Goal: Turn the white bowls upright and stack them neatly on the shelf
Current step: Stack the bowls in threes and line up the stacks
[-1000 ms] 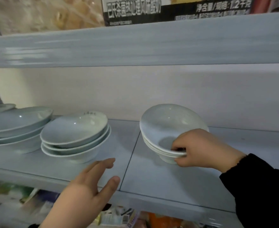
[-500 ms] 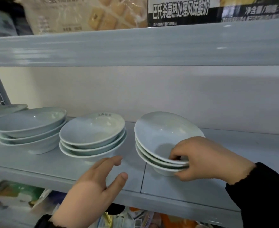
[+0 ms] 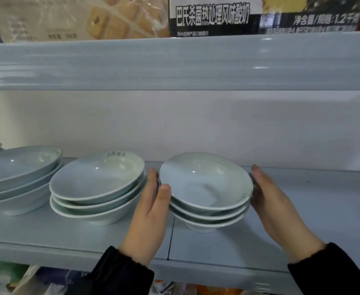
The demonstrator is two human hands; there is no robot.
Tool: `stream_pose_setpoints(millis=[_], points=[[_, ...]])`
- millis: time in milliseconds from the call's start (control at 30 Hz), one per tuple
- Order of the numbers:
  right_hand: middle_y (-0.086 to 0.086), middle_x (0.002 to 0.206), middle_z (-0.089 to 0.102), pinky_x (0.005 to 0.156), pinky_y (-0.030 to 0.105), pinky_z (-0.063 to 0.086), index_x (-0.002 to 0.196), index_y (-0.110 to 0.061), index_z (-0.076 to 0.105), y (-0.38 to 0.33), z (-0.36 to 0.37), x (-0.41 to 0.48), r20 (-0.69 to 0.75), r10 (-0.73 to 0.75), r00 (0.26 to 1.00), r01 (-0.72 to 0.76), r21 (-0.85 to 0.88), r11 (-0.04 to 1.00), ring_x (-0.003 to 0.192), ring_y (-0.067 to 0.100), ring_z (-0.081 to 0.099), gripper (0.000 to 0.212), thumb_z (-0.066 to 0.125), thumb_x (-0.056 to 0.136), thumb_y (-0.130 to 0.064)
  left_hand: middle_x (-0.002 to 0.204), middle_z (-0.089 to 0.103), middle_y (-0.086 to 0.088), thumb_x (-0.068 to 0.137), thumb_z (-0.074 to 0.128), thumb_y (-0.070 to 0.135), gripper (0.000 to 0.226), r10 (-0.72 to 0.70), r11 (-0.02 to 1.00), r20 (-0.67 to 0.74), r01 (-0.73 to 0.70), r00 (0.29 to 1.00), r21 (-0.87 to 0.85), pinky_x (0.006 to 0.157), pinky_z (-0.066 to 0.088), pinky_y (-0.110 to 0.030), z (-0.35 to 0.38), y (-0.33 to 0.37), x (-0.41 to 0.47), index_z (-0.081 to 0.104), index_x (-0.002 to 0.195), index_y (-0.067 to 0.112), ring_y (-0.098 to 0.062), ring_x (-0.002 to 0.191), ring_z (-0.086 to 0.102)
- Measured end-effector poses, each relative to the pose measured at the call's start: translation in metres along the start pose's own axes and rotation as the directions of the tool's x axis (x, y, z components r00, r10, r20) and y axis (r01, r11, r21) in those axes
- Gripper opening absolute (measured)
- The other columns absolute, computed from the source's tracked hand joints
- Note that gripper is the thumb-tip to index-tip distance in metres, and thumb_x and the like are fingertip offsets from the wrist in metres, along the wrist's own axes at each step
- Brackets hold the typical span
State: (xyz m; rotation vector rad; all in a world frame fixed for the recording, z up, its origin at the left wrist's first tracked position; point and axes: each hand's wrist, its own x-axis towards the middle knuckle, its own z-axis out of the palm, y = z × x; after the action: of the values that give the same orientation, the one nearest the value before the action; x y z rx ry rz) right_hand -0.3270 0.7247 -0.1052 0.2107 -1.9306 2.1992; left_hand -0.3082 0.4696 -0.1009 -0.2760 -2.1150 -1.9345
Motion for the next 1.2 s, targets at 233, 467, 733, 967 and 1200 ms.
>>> stream_pose_setpoints(millis=[233,467,733,967,1200], points=[[-0.006,0.138,0.062,0.113,0.046,0.037,0.142,-0.035,0.051,0.013,0.022,-0.005,0.038,-0.014,0.999,0.014,0.002,1.000,0.130,0.014,0.056,0.079,0.063,0.076,-0.075,0.132,0.026,0.045,0.084,0.037,0.064,0.076,-0.031,0.999,0.038,0.032,0.999,-0.008,0.078,0.023,0.013,0.008,-0.004,0.010,0.012,0.152,0.042,0.043,0.104,0.024],[-0.018,0.134,0.062,0.115,0.045,0.036,0.127,-0.058,0.055,0.022,0.025,-0.009,-0.031,-0.033,0.999,0.030,-0.092,0.995,0.128,0.007,0.055,0.064,0.062,0.069,-0.083,0.153,0.025,0.025,0.076,0.038,0.078,0.091,-0.017,0.998,0.074,0.012,0.997,0.064,0.095,0.023,-0.005,0.006,-0.012,0.023,0.010,0.155,0.040,0.010,0.137,0.025],[-0.021,0.137,0.060,0.117,0.045,0.034,0.134,-0.051,0.054,0.005,0.023,-0.015,-0.028,-0.002,1.000,-0.003,-0.169,0.986,0.132,0.004,0.051,0.054,0.056,0.081,-0.064,0.133,0.032,0.042,0.090,0.042,0.064,0.062,0.004,0.997,0.074,-0.010,0.997,0.071,0.083,0.026,0.009,0.003,-0.005,0.024,0.021,0.145,0.045,0.041,0.106,0.027],[-0.039,0.138,0.043,0.097,0.007,0.034,0.145,-0.050,0.041,-0.024,-0.017,-0.048,-0.146,-0.056,0.988,0.002,-0.347,0.938,0.135,-0.008,0.038,0.073,0.055,0.076,-0.064,0.162,0.006,0.020,0.087,0.030,0.072,0.084,0.327,0.798,0.077,-0.319,0.942,0.512,0.118,0.010,-0.020,-0.003,0.019,0.015,0.004,0.156,0.033,0.001,0.148,0.006],[-0.047,0.145,0.029,0.117,0.025,0.030,0.143,-0.061,0.035,-0.054,-0.067,-0.089,-0.171,-0.134,0.976,0.008,-0.591,0.807,0.138,-0.017,0.029,0.075,0.057,0.072,-0.075,0.159,0.021,0.014,0.088,0.030,0.065,0.079,0.492,0.590,0.290,-0.560,0.821,0.582,0.106,0.019,-0.018,0.055,0.063,-0.001,0.008,0.156,0.032,-0.002,0.146,0.014]])
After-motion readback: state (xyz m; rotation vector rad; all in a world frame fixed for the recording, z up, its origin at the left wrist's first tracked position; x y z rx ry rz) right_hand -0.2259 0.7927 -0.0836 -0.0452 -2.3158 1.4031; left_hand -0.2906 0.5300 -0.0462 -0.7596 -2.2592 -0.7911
